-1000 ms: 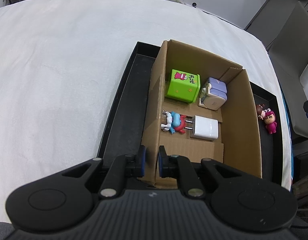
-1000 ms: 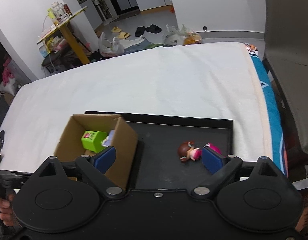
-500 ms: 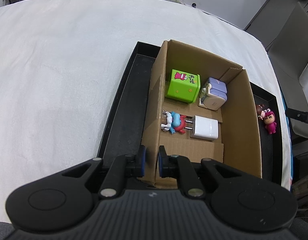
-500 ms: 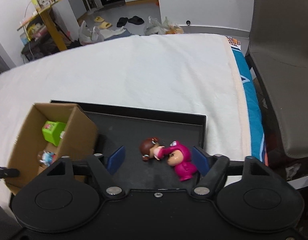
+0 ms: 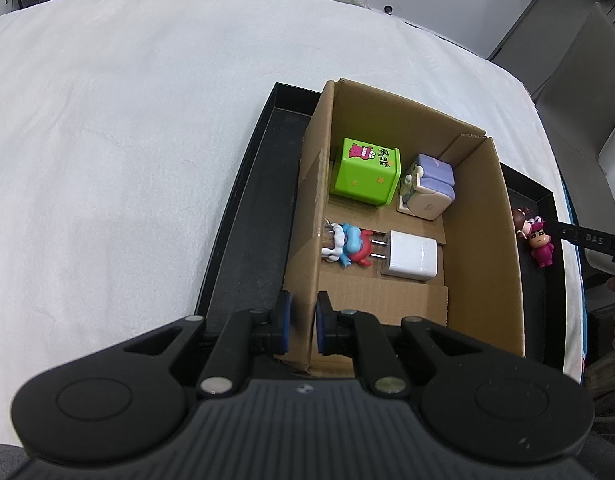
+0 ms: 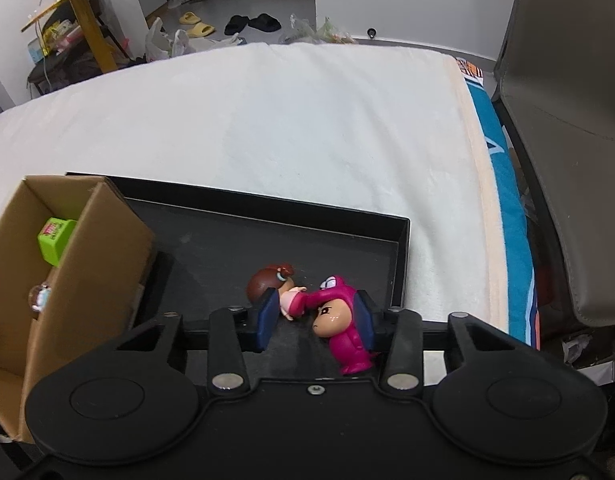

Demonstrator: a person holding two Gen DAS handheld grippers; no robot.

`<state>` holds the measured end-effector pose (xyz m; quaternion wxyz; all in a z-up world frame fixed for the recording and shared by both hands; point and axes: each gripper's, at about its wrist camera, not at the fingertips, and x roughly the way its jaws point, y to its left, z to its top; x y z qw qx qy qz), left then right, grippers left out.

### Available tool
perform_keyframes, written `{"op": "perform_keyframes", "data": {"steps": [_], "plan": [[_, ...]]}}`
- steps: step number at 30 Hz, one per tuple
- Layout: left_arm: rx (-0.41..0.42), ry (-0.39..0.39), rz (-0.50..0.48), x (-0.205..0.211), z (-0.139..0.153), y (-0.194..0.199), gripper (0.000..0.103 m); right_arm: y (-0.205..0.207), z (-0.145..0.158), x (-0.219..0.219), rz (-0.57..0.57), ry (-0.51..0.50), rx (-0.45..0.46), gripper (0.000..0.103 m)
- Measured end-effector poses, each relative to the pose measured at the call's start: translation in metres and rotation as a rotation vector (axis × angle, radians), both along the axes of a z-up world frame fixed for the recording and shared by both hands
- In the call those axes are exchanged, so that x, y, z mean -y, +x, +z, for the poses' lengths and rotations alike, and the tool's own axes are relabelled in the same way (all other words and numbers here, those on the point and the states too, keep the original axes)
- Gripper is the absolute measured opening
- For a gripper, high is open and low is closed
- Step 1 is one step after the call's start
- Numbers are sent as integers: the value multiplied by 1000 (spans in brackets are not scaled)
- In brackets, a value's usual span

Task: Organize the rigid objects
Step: 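Close the right gripper on the pink hooded doll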

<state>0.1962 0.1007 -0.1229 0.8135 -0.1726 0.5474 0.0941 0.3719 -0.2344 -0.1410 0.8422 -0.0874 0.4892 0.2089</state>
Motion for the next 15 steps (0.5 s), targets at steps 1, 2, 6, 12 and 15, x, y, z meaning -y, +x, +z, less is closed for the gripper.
{"op": "perform_keyframes", "data": {"steps": [1,2,6,12,15], "plan": [[0,-1,0,0,0,0,11,1,-2,0,-3,-2,-1,39],[1,-1,0,0,0,0,11,2,-5,0,-8,-3,-1,39],[1,-1,0,0,0,0,11,4,-14,2,-23,3,-3,34],[2,-1,2,0,0,0,11,4,-16,2,-37,-16,7,27],[3,-1,3,1,0,0,11,3,-16,0,-23,-28,-8,27]]}}
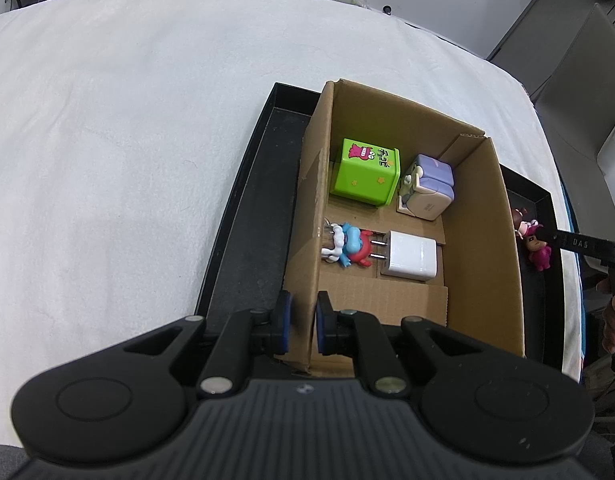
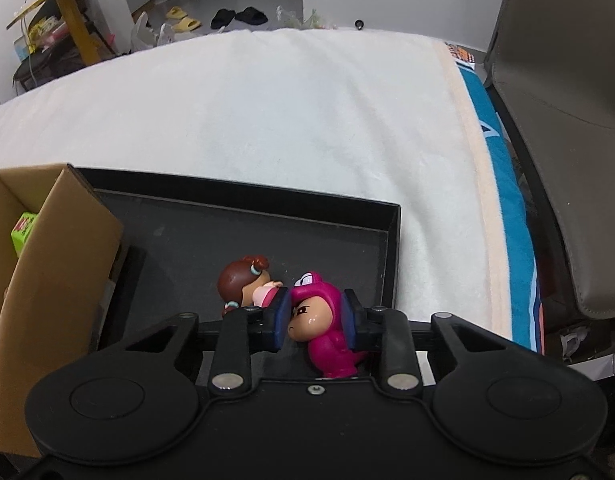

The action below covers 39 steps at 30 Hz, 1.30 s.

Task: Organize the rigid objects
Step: 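Close the right gripper on the pink hooded doll, then lift the pink hooded doll and carry it over the box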

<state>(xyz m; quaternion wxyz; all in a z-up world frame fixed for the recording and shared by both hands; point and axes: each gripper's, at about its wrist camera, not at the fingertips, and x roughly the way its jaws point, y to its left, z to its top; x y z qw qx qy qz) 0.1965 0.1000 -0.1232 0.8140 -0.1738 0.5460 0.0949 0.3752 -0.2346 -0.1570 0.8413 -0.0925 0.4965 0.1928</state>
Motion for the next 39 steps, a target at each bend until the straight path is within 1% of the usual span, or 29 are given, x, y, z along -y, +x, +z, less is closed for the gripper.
{"op": "perform_keyframes", "data": {"steps": [7,17,24,26,28,30,31,33,39], "plan": [[1,-2,1,0,0,0,11,-4,2,-1,2,-18,-79,26],[2,-4,2,0,1,0,11,-19,3,-3,40,-54,-152,26],[2,-5,3,0,1,0,11,-30,2,-4,59,-41,-197,27],[2,-5,2,0,0,0,11,-33,4,-4,64,-36,-203,30],[2,-5,1,0,0,0,11,-34,6,-4,66,-36,-198,37],[2,-4,2,0,0,0,11,-33,7,-4,64,-35,-191,47],[2,-5,2,0,0,0,11,-32,5,-4,63,-36,-190,49],[2,-5,2,0,0,0,11,-33,4,-6,69,-42,-187,58],[3,-8,6,0,0,0,11,-33,-8,-12,88,-66,-199,59]]}}
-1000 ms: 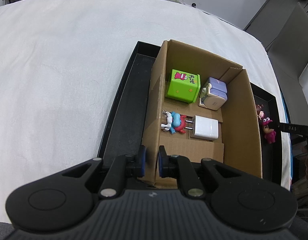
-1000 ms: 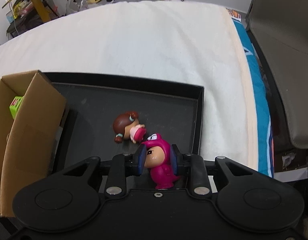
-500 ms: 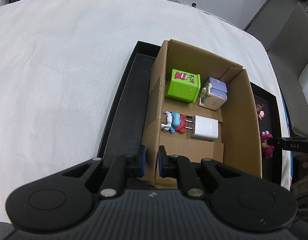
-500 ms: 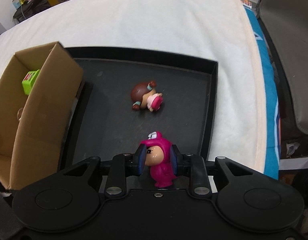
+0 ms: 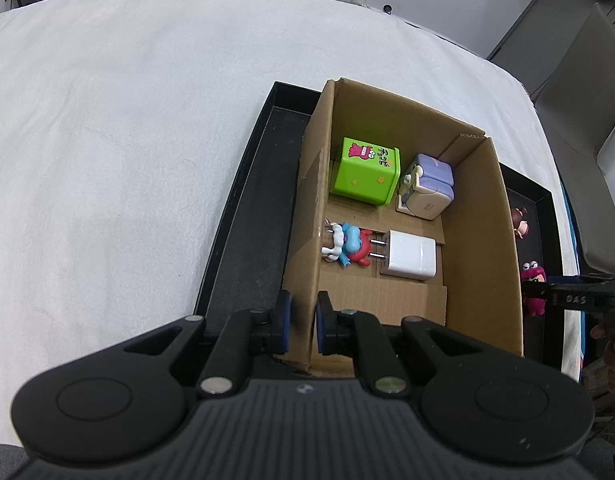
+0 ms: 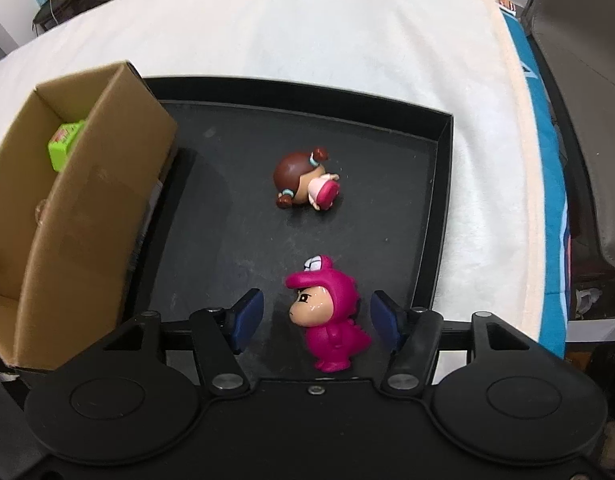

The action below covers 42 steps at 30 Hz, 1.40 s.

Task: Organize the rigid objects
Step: 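Lift the pink hooded doll and carry it over the box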

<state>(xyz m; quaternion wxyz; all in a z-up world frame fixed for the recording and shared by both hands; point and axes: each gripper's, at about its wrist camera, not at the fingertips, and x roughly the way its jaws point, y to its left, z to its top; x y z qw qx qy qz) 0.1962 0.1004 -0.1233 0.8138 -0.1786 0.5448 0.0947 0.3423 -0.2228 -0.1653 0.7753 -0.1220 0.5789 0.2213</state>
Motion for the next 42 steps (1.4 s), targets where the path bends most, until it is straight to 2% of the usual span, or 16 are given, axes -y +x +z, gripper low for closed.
{"op": "perform_keyframes", "data": {"steps": [2,4,5,6,16,26,42], "plan": [[2,-1,0,0,0,0,11,0,-7,-1,5,-22,0,59],[3,-4,0,-1,-1,-1,11,2,-14,1,-5,-27,-12,54],[2,-6,0,-1,-1,-1,11,2,-17,3,-12,-26,-23,42],[0,-4,-1,-2,-1,-1,11,3,-18,4,-15,-24,-24,38],[-3,8,-5,0,0,1,11,3,3,3,-10,23,10,38],[-5,14,-8,2,2,1,11,-10,41,9,-14,119,68,38],[-21,16,-20,4,4,2,11,-19,79,-7,17,245,129,38]]}}
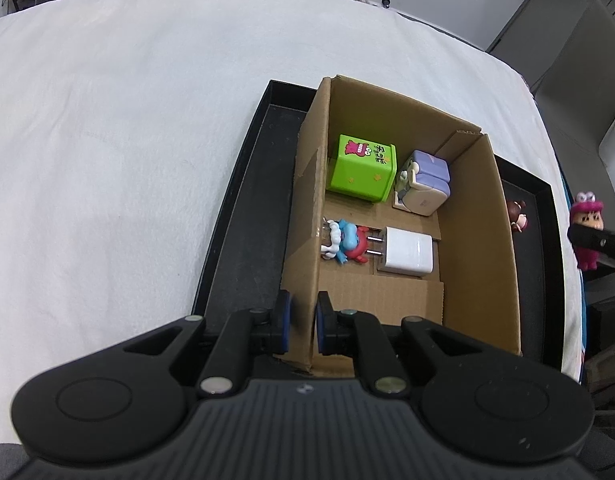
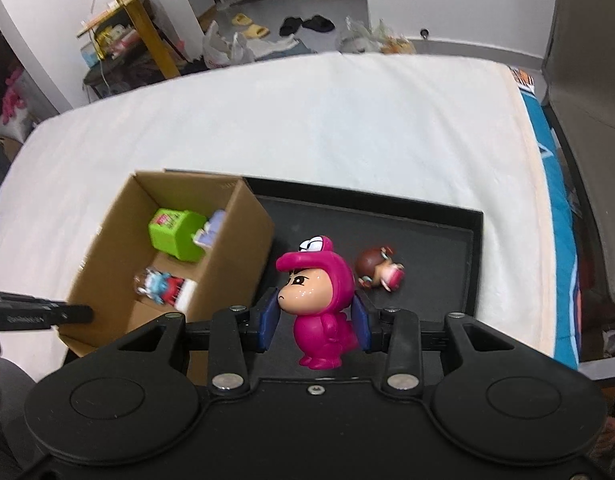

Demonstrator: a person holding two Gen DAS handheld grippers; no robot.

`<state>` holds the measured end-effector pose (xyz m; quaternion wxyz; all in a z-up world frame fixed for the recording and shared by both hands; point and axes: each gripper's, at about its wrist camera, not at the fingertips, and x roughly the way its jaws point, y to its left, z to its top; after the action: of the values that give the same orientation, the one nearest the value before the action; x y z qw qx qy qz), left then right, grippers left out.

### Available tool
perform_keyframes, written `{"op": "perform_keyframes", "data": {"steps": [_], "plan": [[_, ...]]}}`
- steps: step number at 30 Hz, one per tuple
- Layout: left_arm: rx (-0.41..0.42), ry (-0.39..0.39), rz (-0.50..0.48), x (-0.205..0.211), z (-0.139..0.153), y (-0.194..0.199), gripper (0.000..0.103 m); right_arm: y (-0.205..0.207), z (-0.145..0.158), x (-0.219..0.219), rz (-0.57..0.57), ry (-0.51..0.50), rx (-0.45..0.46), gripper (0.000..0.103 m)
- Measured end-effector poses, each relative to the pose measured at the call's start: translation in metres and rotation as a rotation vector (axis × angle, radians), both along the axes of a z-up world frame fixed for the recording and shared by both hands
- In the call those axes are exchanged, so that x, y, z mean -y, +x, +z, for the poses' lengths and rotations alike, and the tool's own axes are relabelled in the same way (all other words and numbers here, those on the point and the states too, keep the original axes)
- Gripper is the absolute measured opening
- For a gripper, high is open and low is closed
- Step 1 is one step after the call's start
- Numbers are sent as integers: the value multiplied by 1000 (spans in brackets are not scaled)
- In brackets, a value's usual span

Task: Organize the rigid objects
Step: 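Lift the pink hooded doll and carry it over the box, then lower the pink doll into the box and open the right gripper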

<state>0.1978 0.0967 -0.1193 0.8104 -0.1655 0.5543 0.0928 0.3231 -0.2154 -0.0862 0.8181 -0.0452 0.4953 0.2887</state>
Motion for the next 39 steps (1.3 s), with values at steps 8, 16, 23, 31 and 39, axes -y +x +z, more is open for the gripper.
{"op": "perform_keyframes", "data": {"steps": [8,16,23,31,39], "plan": [[31,-1,-7,-3,12,-1,10,-6,16,-17,28,80,23,38],[31,-3,-3,-2,11,-3,8,-10,21,-31,48,158,19,38],[33,-1,-4,-4,11,-2,8,-17,28,-45,86,232,-5,38],[39,-10,-3,-5,10,-2,8,-28,23,-73,139,265,-34,38],[48,-28,4,-8,10,-5,8,-37,10,-90,154,280,-93,38]]}}
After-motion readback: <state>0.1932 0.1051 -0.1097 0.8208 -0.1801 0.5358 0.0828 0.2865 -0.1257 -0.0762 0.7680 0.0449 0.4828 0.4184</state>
